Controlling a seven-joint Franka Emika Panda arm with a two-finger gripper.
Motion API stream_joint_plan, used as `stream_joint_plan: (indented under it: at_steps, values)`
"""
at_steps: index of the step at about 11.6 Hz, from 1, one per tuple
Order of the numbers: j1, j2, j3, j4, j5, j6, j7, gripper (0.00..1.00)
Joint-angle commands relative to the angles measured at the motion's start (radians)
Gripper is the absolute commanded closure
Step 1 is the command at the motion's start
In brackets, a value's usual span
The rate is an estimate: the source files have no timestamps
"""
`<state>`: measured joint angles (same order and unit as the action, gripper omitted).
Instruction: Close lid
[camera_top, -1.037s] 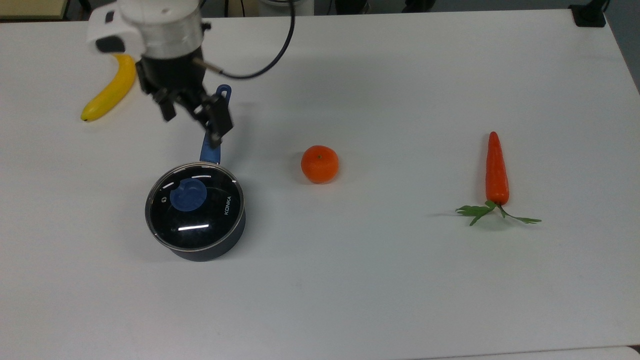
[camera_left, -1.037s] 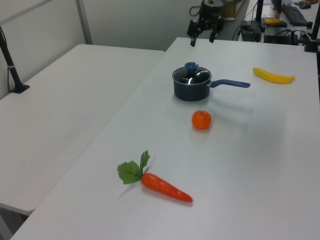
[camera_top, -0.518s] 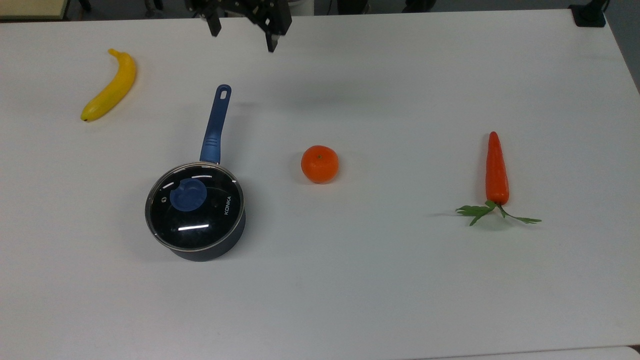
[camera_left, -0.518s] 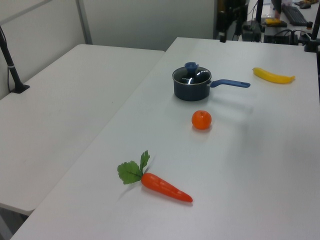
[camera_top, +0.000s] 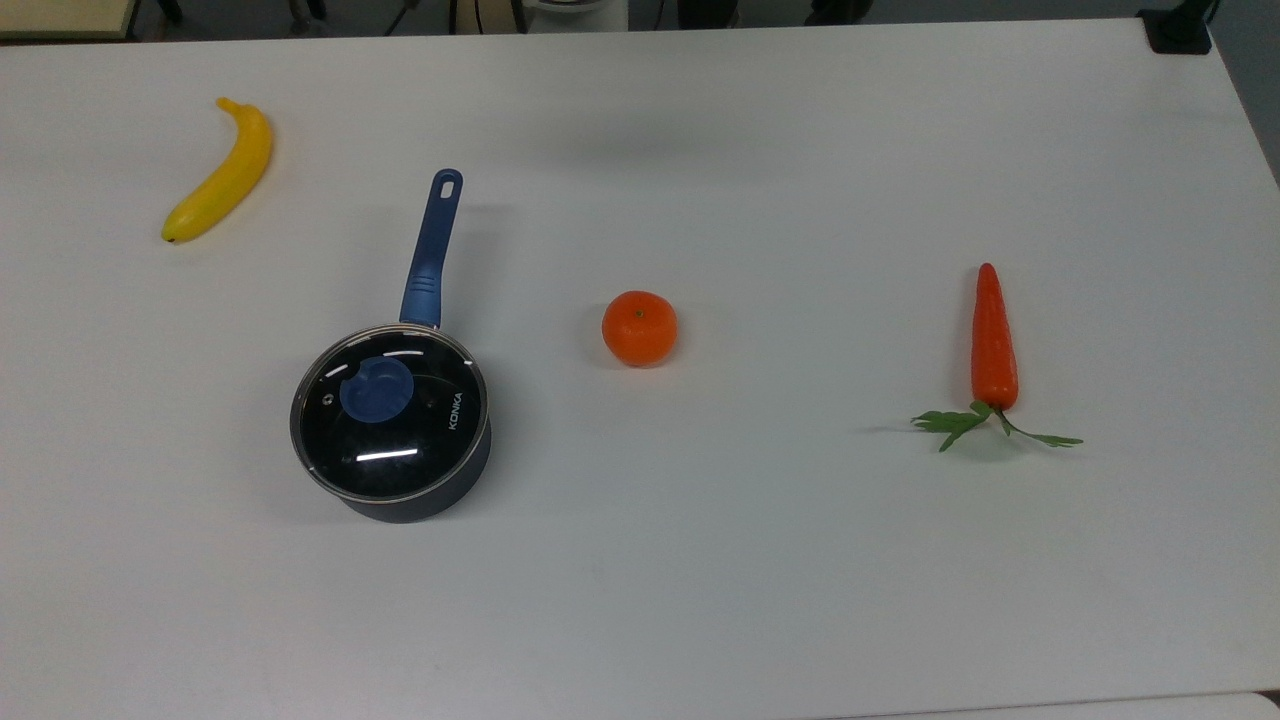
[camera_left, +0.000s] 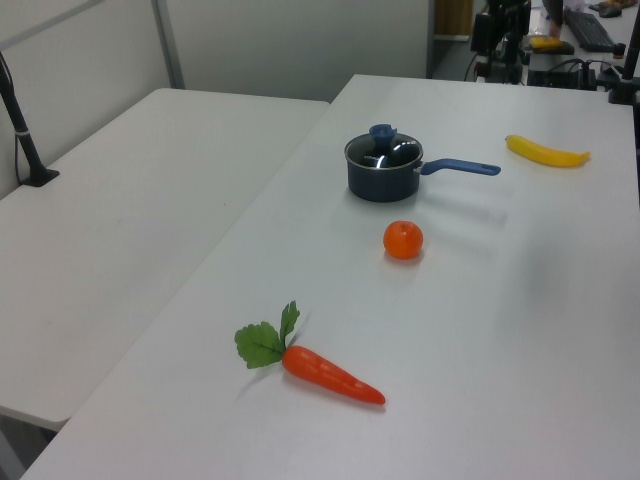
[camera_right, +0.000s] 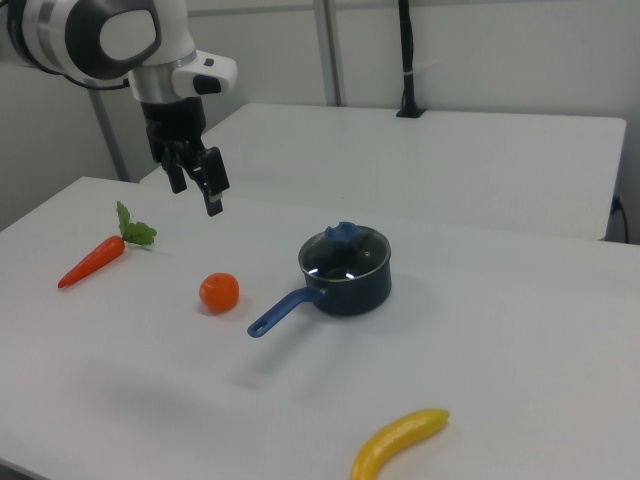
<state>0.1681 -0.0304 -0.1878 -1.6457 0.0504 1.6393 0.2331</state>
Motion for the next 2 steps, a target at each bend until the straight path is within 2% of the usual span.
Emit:
stream_joint_plan:
  at_steps: [1,2]
  values:
    - [0.002,-0.020,-0.001,-0.022,0.003,-0.015,-0.023,0.00]
    - [0.001,-0.020,0.001,-0.020,0.003,-0.029,-0.026,0.00]
